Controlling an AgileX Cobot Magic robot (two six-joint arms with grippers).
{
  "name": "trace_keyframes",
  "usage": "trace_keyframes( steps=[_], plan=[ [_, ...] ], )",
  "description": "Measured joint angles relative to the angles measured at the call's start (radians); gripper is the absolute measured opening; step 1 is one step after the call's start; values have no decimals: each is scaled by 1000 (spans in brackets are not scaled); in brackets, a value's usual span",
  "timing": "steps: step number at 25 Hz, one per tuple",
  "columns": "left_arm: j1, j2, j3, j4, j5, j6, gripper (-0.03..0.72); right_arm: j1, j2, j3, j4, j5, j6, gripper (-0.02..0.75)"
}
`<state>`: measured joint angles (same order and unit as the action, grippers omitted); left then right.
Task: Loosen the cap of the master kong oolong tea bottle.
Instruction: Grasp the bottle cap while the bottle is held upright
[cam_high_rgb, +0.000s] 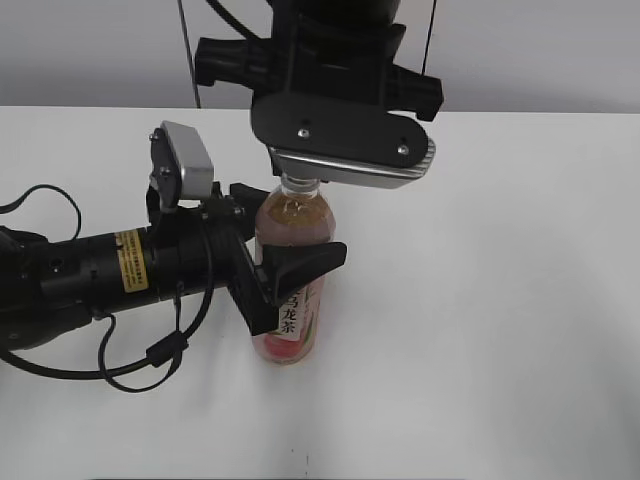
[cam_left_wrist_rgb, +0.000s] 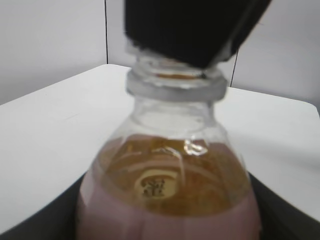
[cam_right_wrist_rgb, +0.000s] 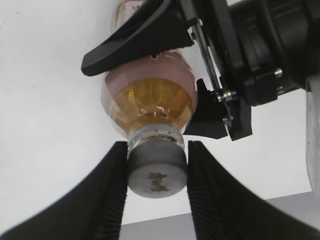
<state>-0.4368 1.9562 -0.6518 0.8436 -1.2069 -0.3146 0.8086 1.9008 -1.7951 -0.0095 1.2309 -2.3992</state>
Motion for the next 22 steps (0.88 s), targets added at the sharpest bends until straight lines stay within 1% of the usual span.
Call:
trace_keyframes(
  steps=[11,18,22],
  plan=[
    [0,0,0,-4,-1,0,447,0,-4,1,-18,0,-129,274],
    [0,0,0,-1,-4,1,447,0,-9,3,1,0,-254,274],
    [0,0,0,-5,-4,4,447,5,-10,3,2,0,-292,274]
  ],
)
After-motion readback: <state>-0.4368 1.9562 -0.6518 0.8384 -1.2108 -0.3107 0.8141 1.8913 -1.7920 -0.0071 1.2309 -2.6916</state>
